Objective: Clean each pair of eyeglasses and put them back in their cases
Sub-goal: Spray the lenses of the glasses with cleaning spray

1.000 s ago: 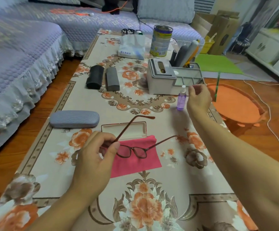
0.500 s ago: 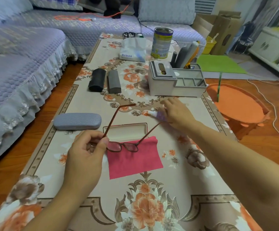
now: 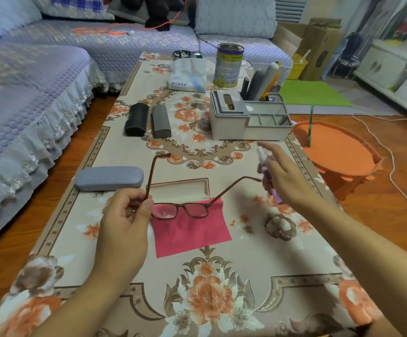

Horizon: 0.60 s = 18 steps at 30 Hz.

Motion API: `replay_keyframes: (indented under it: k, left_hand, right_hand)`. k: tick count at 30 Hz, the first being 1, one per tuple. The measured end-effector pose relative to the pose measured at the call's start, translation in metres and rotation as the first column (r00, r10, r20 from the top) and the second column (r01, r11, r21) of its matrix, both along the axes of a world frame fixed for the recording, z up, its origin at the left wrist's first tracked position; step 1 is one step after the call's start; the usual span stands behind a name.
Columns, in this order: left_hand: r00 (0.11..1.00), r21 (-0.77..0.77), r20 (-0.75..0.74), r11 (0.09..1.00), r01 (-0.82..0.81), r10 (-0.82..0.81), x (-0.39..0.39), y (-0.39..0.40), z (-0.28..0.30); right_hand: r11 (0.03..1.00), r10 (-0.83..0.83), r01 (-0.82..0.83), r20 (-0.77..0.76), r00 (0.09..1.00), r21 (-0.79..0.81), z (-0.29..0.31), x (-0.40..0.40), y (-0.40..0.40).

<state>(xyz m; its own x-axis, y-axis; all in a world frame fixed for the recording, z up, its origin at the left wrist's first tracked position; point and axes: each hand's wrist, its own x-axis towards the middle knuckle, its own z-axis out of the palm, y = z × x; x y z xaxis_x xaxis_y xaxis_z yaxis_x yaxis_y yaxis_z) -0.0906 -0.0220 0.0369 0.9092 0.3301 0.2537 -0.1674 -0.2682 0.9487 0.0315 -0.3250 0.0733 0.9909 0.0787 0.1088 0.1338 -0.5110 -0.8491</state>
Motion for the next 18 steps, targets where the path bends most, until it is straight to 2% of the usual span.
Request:
replay_keyframes:
  k: [5, 9, 11, 16, 18]
  left_hand:
    - [0.994, 0.021, 0.084, 0.997, -0.069, 0.067, -0.007, -0.010, -0.001]
    - [0.983, 0.130, 0.155, 0.984, -0.122, 0.102, -0.013, -0.012, 0.000]
    - [0.979, 0.172, 0.168, 0.975, -0.141, 0.112, -0.015, -0.012, 0.000]
    - [0.979, 0.198, 0.174, 0.970, -0.140, 0.106, -0.014, -0.009, -0.009]
    - [0.978, 0.205, 0.185, 0.969, -0.136, 0.099, -0.013, -0.011, -0.012]
  right_hand:
    - [0.980, -0.050, 0.055, -0.032, 0.998, 0.193, 0.000, -0.070, 0.008]
    - [0.986, 0.034, -0.057, 0.143, 0.989, 0.157, 0.000, -0.103, 0.029]
    - [0.977, 0.053, -0.087, 0.172, 0.984, 0.196, 0.005, -0.109, 0.037]
    - [0.942, 0.185, -0.207, 0.106, 0.977, 0.265, 0.013, -0.123, 0.050]
    - [0.913, 0.218, -0.222, 0.050, 0.975, 0.342, 0.011, -0.126, 0.054]
